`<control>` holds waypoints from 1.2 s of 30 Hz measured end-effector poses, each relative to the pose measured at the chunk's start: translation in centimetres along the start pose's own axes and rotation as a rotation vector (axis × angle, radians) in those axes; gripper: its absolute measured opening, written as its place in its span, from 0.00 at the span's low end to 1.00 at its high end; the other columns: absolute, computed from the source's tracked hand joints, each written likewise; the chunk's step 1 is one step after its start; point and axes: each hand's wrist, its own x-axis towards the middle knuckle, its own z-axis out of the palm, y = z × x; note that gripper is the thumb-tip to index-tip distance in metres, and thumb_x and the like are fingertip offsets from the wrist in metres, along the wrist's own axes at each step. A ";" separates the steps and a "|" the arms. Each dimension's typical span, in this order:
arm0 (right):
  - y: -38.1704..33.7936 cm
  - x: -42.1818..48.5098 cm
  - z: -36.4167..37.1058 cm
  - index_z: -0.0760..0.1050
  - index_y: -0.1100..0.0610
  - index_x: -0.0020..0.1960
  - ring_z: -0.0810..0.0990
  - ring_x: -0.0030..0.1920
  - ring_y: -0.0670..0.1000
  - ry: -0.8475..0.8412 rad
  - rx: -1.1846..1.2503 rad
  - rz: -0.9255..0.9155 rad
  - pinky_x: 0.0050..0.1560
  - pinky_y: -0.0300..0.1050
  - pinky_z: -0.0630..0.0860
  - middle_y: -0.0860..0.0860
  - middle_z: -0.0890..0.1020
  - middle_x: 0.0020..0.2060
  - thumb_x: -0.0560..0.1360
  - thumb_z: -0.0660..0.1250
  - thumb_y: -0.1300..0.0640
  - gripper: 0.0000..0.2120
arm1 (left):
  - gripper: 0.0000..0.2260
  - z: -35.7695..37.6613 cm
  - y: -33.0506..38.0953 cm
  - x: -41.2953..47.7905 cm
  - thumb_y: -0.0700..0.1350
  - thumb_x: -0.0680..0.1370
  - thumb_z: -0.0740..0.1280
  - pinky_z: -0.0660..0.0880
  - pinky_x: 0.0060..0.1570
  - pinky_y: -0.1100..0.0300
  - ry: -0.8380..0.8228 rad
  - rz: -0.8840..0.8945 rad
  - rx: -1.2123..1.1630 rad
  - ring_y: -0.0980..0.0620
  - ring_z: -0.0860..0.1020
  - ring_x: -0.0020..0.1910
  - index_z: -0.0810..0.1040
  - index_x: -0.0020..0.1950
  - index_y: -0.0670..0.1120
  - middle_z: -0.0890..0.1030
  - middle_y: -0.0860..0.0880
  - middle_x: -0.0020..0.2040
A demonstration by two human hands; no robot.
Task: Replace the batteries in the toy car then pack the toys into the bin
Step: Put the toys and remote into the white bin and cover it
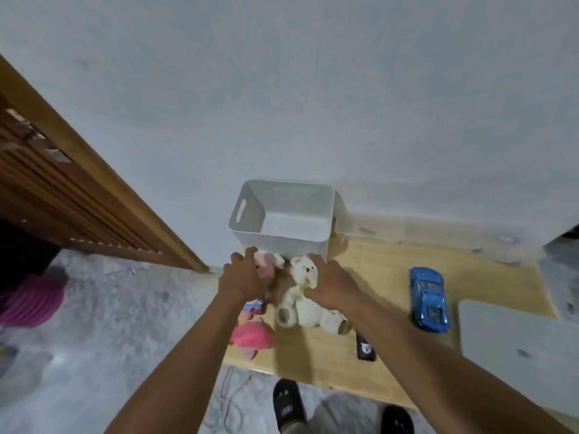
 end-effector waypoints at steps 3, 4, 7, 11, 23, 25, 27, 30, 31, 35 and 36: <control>-1.3 1.6 3.3 0.47 0.39 0.80 0.74 0.66 0.62 -0.032 -0.005 0.088 0.54 0.47 0.73 0.58 0.61 0.76 0.74 0.68 0.45 0.43 | 0.40 1.5 -2.3 1.5 0.55 0.75 0.72 0.73 0.65 0.39 -0.121 -0.008 -0.070 0.31 0.73 0.65 0.53 0.80 0.56 0.68 0.39 0.67; -1.4 1.9 4.2 0.45 0.39 0.80 0.74 0.66 0.62 -0.035 -0.001 0.107 0.53 0.47 0.73 0.57 0.62 0.76 0.75 0.68 0.47 0.42 | 0.40 2.0 -2.8 1.8 0.55 0.75 0.72 0.73 0.65 0.39 -0.154 -0.001 -0.098 0.31 0.73 0.65 0.52 0.80 0.57 0.68 0.39 0.67; -1.5 2.4 6.1 0.44 0.38 0.80 0.75 0.64 0.60 0.007 0.009 0.168 0.52 0.48 0.72 0.55 0.69 0.73 0.77 0.67 0.52 0.42 | 0.42 3.3 -3.7 2.7 0.54 0.77 0.69 0.74 0.63 0.43 -0.222 0.035 -0.128 0.33 0.73 0.66 0.45 0.82 0.59 0.64 0.37 0.73; -1.7 2.8 7.0 0.47 0.40 0.80 0.76 0.62 0.62 0.092 -0.019 0.191 0.55 0.51 0.74 0.56 0.73 0.69 0.76 0.69 0.52 0.41 | 0.42 4.6 -4.3 3.7 0.51 0.77 0.69 0.75 0.55 0.49 -0.189 0.066 -0.189 0.33 0.76 0.61 0.45 0.82 0.60 0.62 0.34 0.74; -1.6 3.1 8.2 0.51 0.39 0.76 0.79 0.50 0.62 0.204 -0.051 0.199 0.44 0.48 0.70 0.56 0.77 0.54 0.72 0.71 0.53 0.40 | 0.30 4.7 -4.7 4.2 0.41 0.75 0.68 0.80 0.50 0.44 -0.080 0.185 -0.303 0.34 0.78 0.49 0.59 0.74 0.52 0.66 0.35 0.65; -1.8 2.7 8.1 0.52 0.40 0.75 0.79 0.50 0.61 0.219 -0.060 0.170 0.43 0.48 0.70 0.55 0.77 0.53 0.71 0.72 0.53 0.41 | 0.30 4.3 -5.0 3.9 0.42 0.75 0.69 0.80 0.49 0.44 -0.053 0.217 -0.310 0.34 0.78 0.48 0.59 0.74 0.51 0.66 0.36 0.64; -2.5 2.0 7.8 0.52 0.40 0.76 0.79 0.50 0.61 0.231 -0.094 0.116 0.43 0.48 0.72 0.55 0.76 0.52 0.71 0.72 0.53 0.41 | 0.31 3.8 -5.5 3.5 0.44 0.75 0.69 0.80 0.47 0.43 -0.015 0.234 -0.309 0.33 0.78 0.49 0.59 0.73 0.53 0.67 0.38 0.64; -4.4 0.9 7.7 0.52 0.39 0.77 0.78 0.52 0.58 0.291 -0.148 -0.007 0.43 0.49 0.75 0.55 0.75 0.57 0.70 0.73 0.50 0.43 | 0.32 2.4 -6.7 2.7 0.48 0.73 0.71 0.81 0.47 0.43 0.052 0.245 -0.303 0.33 0.78 0.52 0.59 0.72 0.54 0.67 0.40 0.65; -5.2 0.6 7.7 0.51 0.39 0.77 0.78 0.53 0.58 0.310 -0.158 -0.045 0.44 0.49 0.77 0.54 0.74 0.60 0.70 0.73 0.49 0.43 | 0.32 1.8 -7.1 2.4 0.49 0.73 0.71 0.81 0.48 0.43 0.087 0.247 -0.309 0.34 0.78 0.54 0.59 0.72 0.54 0.68 0.40 0.66; -8.3 -0.5 6.9 0.51 0.39 0.77 0.77 0.56 0.55 0.414 -0.206 -0.147 0.45 0.48 0.77 0.52 0.73 0.64 0.69 0.72 0.46 0.44 | 0.33 -0.9 -9.0 1.2 0.53 0.73 0.72 0.79 0.45 0.49 0.280 0.246 -0.332 0.37 0.77 0.55 0.61 0.73 0.52 0.70 0.40 0.65; -9.0 -0.8 6.4 0.51 0.39 0.77 0.77 0.55 0.55 0.464 -0.231 -0.158 0.44 0.47 0.77 0.52 0.74 0.64 0.68 0.72 0.46 0.44 | 0.32 -1.8 -9.3 1.0 0.53 0.73 0.72 0.78 0.44 0.52 0.333 0.250 -0.344 0.38 0.77 0.54 0.62 0.74 0.52 0.71 0.40 0.65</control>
